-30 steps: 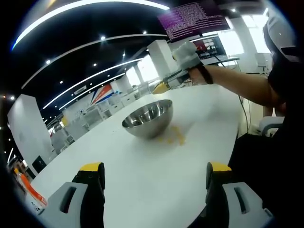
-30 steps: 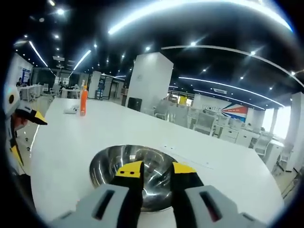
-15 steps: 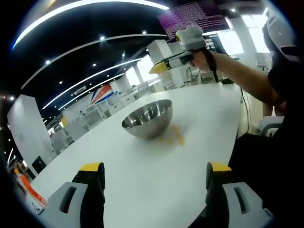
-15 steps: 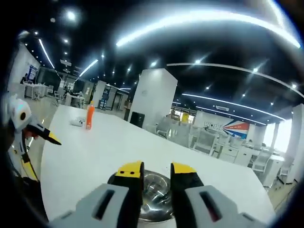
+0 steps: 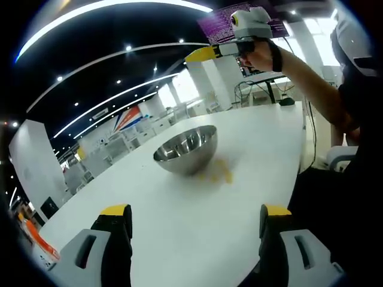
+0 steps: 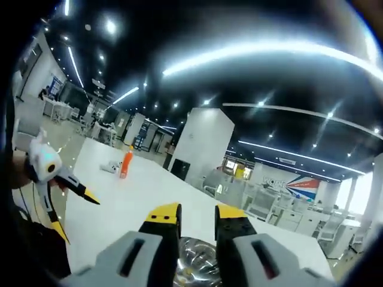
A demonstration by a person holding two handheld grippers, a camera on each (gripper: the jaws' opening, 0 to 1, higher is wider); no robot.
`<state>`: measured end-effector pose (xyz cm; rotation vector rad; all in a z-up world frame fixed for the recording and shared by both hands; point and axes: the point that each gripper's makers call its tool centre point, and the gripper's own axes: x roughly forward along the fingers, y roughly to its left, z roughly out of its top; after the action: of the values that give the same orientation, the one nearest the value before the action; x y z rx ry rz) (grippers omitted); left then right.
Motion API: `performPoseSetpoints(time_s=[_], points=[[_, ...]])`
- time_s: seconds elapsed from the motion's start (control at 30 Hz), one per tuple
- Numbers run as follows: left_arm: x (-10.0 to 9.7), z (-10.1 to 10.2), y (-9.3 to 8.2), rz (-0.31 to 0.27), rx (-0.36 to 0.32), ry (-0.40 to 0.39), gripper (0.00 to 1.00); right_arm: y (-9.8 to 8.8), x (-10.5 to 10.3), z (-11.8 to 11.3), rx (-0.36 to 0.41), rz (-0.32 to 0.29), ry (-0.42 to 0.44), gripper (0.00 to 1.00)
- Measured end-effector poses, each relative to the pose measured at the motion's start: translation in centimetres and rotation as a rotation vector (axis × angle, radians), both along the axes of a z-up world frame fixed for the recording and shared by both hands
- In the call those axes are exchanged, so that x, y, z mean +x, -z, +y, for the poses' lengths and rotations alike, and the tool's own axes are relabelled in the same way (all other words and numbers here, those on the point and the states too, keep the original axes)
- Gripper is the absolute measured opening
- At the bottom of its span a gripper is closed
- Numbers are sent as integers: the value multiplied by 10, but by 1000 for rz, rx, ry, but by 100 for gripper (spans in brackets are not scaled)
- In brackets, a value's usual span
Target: Pick up the QQ candy scattered on the table and place it into the stainless steel bowl on the table
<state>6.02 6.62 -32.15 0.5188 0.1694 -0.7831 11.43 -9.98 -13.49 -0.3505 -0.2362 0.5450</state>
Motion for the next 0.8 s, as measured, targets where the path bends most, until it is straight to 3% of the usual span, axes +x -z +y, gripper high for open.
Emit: performPoseSetpoints(time_s=[0.13, 0.37, 0.6, 0.67, 0.8], points=[[0, 0, -1, 0, -5, 0, 89, -1, -3, 4, 6, -6, -13, 22], [0, 0, 0, 0, -3, -1, 89, 21, -2, 12, -23, 37, -30, 22], [-1, 1, -1, -2, -3, -3, 89, 28, -6, 25, -16, 54, -76, 21], [-1, 1, -1, -1, -3, -3, 89, 39, -8, 34, -26, 72, -98, 21], [0, 2, -1, 4, -6, -10, 88, 76, -10, 50, -59, 141, -135, 21]])
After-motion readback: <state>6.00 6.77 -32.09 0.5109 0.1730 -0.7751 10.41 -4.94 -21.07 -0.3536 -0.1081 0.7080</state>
